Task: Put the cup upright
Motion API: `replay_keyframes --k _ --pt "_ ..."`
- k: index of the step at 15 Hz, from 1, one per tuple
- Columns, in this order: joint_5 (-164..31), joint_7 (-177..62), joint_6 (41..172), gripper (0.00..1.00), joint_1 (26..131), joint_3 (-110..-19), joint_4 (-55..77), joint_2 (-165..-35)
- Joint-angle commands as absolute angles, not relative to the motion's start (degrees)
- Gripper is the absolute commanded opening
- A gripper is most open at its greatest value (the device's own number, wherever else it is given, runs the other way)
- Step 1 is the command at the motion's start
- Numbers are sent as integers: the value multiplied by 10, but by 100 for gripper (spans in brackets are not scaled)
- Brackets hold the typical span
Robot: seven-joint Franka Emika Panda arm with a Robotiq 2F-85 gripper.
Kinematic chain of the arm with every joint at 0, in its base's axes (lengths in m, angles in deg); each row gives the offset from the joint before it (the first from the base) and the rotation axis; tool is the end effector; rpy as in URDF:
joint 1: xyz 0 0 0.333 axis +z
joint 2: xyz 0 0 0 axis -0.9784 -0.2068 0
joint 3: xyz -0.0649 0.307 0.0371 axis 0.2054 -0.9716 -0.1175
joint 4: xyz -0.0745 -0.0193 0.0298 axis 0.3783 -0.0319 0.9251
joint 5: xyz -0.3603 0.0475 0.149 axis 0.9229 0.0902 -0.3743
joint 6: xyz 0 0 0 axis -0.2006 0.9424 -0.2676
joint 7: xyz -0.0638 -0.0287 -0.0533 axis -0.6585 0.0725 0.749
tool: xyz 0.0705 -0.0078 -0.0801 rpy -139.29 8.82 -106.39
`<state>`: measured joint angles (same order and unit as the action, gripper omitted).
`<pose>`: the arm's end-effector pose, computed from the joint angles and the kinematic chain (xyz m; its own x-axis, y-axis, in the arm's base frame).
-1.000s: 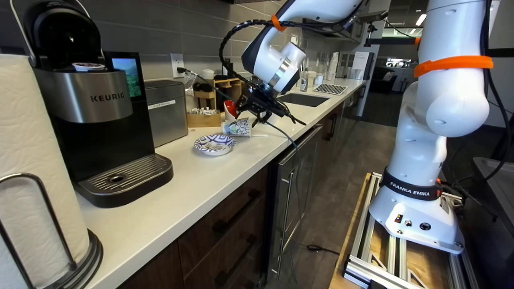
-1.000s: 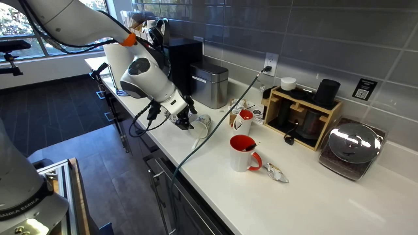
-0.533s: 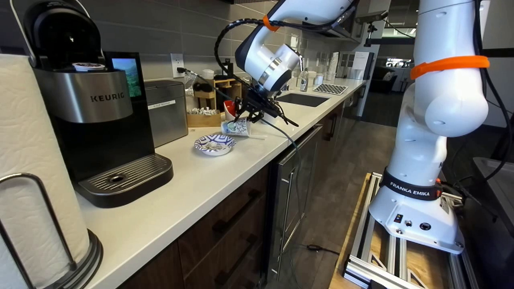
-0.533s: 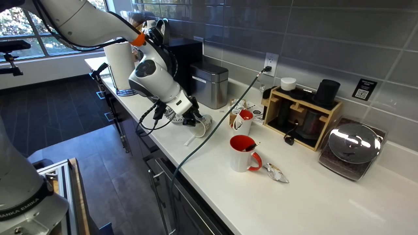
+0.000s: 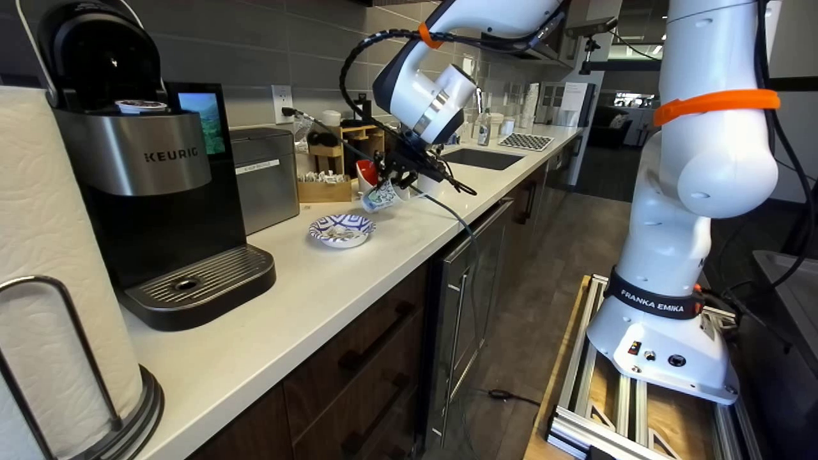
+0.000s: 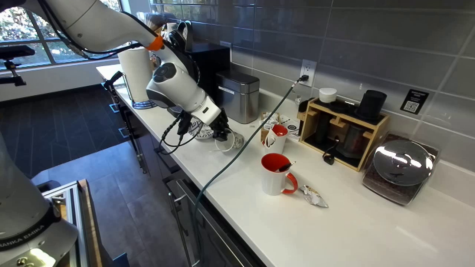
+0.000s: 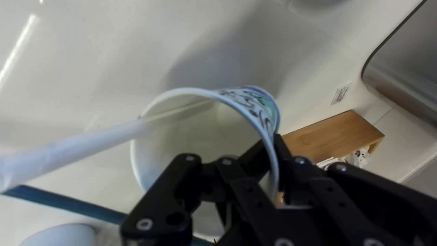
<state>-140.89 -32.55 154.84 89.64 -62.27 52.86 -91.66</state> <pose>0.5166 -0.0420 0.3154 0.5361 -0.7270 0.4290 -0.5732 -0.6866 -0.4473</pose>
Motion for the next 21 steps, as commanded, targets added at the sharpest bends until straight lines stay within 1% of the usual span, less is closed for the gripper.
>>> replay_keyframes --k 1,2,3,4,7,8,9,13,16,17,18,21 --pt "-1322 -316 1611 2 927 -608 596 -877" --pt "-1244 -356 1627 1 884 -649 622 -863" --pt "-1207 -353 1632 1 881 -651 640 -852" --pt "-1241 -289 1621 1 925 -613 642 -843" --pt "-1208 -238 1615 1 933 -606 665 -839" --pt "-1116 -292 1627 1 878 -649 684 -840" --pt "-1170 -207 1624 1 926 -608 673 -842" --pt "-1162 -110 1655 1 939 -612 702 -821" --pt "-1164 -17 1644 1 942 -623 703 -792" --pt "-1171 -3 1631 1 939 -629 697 -782" --pt "-1167 -42 1645 6 937 -624 685 -818" --pt "-1167 -18 1644 6 938 -630 686 -796"
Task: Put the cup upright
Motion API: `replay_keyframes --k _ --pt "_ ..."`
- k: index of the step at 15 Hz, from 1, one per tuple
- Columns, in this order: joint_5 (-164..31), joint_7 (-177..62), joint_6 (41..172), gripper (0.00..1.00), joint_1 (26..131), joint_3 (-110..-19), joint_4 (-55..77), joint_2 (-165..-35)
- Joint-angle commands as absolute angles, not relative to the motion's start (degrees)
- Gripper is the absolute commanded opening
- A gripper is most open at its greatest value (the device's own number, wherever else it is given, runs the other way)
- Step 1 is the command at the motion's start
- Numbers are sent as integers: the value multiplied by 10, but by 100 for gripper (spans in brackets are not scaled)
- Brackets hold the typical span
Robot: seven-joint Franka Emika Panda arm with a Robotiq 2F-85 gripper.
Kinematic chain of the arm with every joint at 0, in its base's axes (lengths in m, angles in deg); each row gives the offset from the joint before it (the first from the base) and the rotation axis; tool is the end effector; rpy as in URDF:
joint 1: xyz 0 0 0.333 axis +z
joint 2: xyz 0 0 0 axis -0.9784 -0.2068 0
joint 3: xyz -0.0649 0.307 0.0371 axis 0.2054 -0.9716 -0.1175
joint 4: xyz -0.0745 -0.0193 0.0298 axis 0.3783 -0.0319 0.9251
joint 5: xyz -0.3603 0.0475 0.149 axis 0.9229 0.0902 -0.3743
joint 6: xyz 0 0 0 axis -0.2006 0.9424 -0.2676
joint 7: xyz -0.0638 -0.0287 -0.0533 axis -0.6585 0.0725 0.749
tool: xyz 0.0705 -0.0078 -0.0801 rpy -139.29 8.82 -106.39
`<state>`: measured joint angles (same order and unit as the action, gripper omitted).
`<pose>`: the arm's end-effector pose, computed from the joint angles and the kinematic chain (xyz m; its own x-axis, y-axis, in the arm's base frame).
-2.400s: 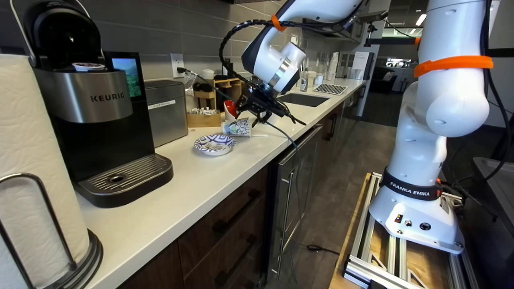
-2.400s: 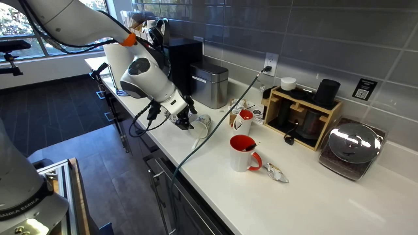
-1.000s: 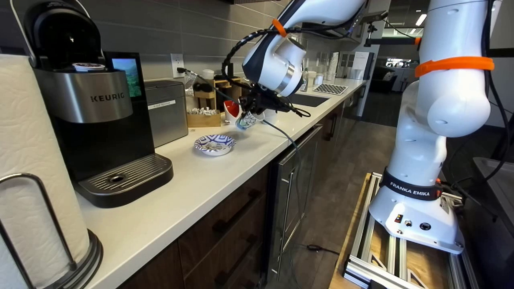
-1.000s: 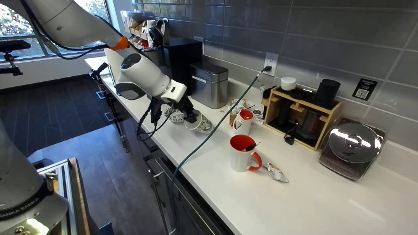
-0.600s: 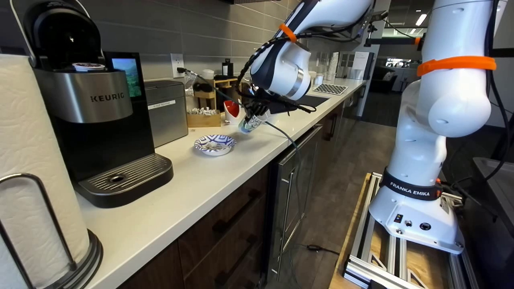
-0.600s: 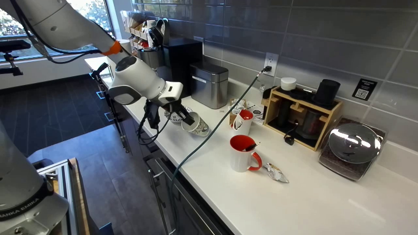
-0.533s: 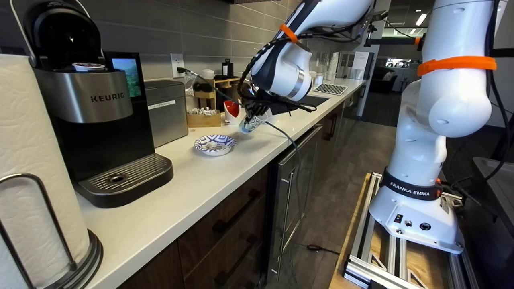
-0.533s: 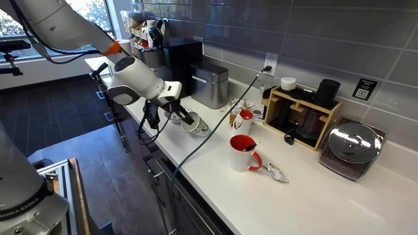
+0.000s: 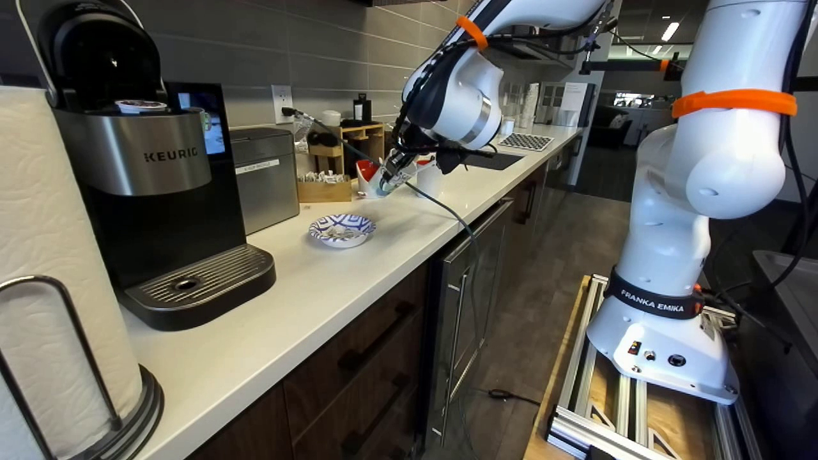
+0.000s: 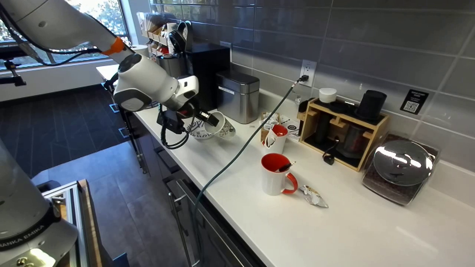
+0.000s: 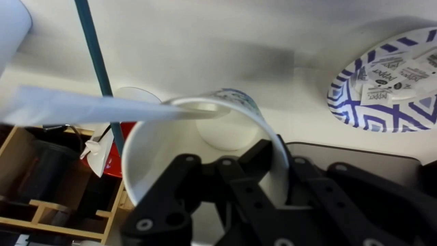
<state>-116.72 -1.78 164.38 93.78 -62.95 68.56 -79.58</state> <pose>0.4586 -0.0008 0.3479 0.7251 0.1983 0.6594 0.1204 -0.9794 0.1621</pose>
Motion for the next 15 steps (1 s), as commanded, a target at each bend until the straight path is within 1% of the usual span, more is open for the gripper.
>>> replay_keyframes --k 1,4,5,9,10,11,12,13,15 --pt "-1167 -16 1644 1 938 -630 686 -794" --pt "-1137 69 1594 1 902 -623 675 -779" --pt "-1043 34 1580 1 855 -642 684 -776" --pt "-858 35 1454 1 783 -631 642 -761" --pt "-809 22 1414 1 746 -657 629 -753" --pt "-762 10 1376 1 730 -668 616 -741" --pt "-715 -5 1331 1 731 -670 603 -724" --pt "-692 -2 1292 1 755 -656 592 -711" --pt "-669 23 1243 1 776 -660 584 -689"
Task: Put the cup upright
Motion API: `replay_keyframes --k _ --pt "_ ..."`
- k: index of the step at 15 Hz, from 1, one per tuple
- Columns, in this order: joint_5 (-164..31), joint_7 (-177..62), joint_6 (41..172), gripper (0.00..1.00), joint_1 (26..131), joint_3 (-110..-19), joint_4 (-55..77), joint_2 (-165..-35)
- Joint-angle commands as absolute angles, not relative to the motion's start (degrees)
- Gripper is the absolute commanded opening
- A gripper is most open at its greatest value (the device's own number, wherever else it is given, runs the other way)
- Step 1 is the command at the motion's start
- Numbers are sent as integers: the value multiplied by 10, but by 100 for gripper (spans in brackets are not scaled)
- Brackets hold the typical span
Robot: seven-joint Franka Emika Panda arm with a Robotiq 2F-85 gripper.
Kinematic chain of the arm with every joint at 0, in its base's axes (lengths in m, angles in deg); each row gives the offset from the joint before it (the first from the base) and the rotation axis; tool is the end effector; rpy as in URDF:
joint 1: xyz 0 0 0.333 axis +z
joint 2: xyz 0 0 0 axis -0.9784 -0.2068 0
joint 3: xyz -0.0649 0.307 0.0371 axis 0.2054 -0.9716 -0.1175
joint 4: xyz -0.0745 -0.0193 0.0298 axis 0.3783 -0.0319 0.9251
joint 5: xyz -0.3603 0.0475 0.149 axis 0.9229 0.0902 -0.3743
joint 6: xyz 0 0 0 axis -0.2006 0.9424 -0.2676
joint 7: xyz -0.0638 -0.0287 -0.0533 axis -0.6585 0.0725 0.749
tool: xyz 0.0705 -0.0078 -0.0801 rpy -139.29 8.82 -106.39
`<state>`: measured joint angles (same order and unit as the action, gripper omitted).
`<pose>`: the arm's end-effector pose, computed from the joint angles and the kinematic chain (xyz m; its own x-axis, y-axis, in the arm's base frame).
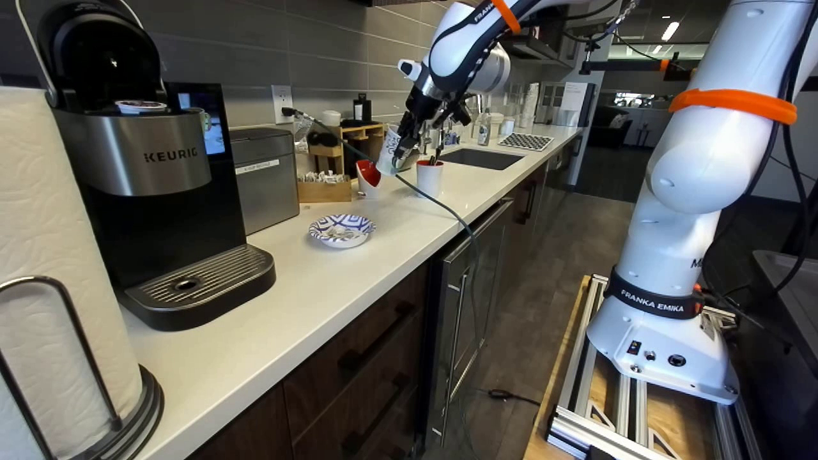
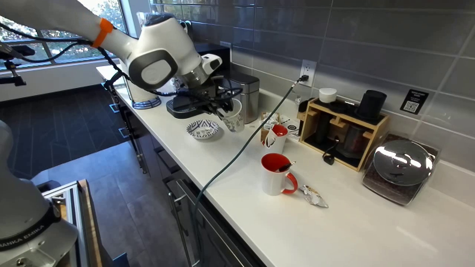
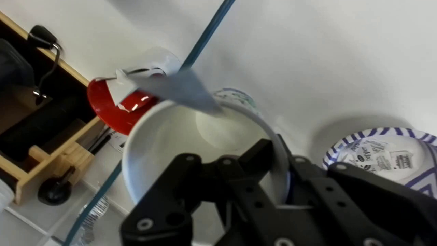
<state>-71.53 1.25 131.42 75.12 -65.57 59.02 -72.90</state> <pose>0.4967 -0.0549 0.4230 0.6114 0.7243 0.3187 0.6221 -0.6889 0.3721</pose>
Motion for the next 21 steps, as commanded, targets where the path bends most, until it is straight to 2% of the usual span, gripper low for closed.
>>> replay_keyframes --k 1,5,11,21 --pt "-666 38 1231 1 790 -661 589 -675" --pt "-616 83 1214 1 811 -666 605 -675" --pt "-432 45 1234 1 767 -676 620 -735" --pt "-574 118 1180 1 831 -681 661 -729"
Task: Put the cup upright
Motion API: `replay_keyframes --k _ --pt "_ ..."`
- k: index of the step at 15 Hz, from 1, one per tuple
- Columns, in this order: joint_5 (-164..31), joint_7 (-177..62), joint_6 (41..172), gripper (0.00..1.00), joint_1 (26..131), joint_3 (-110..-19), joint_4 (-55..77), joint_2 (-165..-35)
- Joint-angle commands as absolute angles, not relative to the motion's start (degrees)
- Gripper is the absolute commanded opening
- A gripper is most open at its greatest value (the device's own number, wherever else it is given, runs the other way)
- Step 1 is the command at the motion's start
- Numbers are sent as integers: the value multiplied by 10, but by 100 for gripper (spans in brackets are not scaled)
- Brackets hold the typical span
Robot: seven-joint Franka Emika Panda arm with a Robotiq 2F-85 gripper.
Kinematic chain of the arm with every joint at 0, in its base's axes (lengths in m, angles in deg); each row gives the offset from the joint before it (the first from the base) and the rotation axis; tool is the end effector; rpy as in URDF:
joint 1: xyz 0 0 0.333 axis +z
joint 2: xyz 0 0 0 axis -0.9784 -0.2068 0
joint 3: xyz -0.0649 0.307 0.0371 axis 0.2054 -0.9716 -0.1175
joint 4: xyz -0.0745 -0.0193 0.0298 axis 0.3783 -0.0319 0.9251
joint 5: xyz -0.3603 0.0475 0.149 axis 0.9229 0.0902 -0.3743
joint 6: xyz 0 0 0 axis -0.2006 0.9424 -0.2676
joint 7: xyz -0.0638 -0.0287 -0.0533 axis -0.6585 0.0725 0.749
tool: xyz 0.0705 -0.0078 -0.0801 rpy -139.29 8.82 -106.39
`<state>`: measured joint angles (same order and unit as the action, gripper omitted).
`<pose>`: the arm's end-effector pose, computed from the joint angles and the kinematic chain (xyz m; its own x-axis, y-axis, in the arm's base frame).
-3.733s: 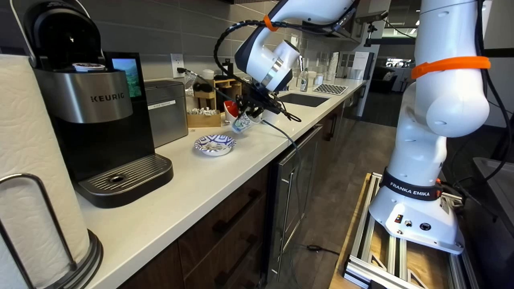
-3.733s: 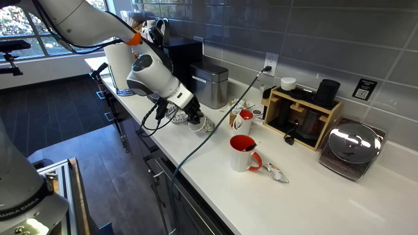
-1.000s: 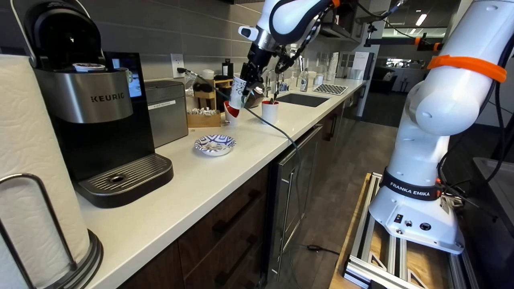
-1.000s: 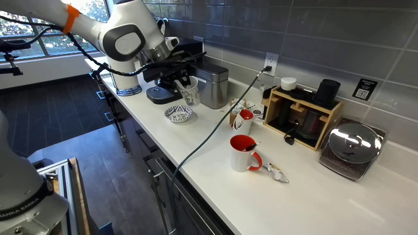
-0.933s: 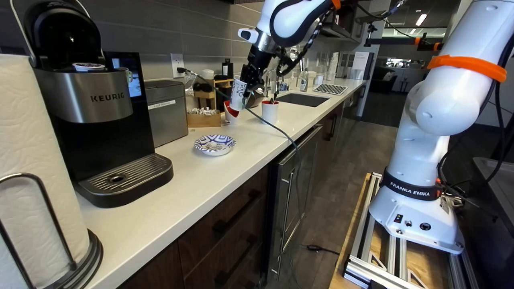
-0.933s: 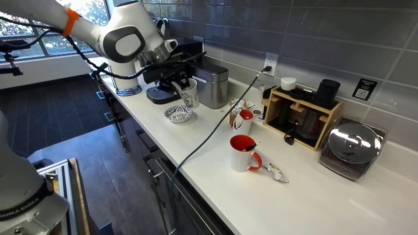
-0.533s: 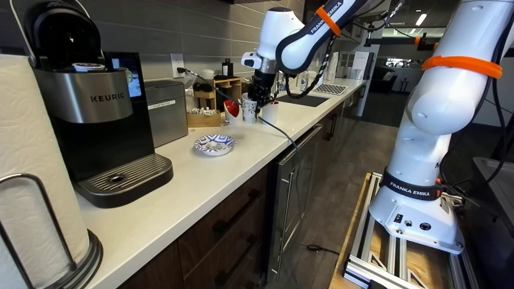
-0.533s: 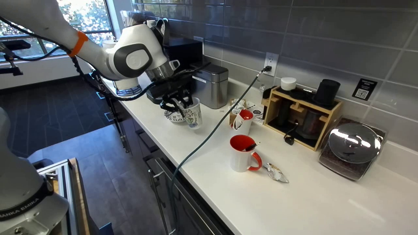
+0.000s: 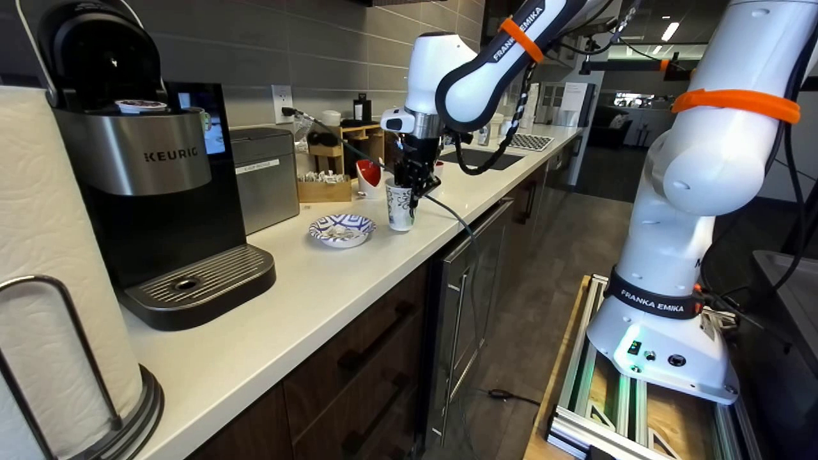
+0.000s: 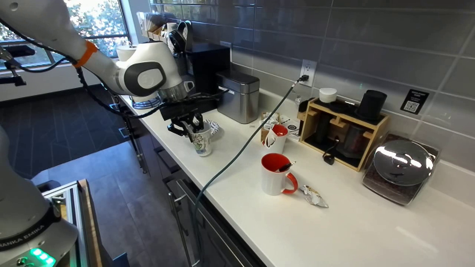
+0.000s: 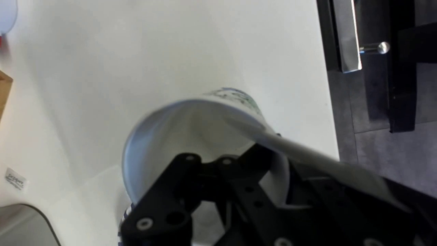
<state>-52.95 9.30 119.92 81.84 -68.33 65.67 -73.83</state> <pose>0.4523 0.0322 0.3387 0.2064 0.9740 -0.0936 0.9574 -0.1813 0.2247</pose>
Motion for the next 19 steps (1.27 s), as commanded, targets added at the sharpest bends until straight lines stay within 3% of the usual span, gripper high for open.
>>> replay_keyframes --k 1,2,3,5,13,19 --pt "-583 117 1181 1 833 -681 661 -729" --pt "-586 110 1181 1 832 -683 660 -730" --pt "-587 105 1185 31 831 -683 660 -730" --pt "-593 104 1184 39 830 -683 658 -729" --pt "-707 172 1160 98 849 -648 622 -677" --pt "-788 187 1168 100 847 -614 586 -647"
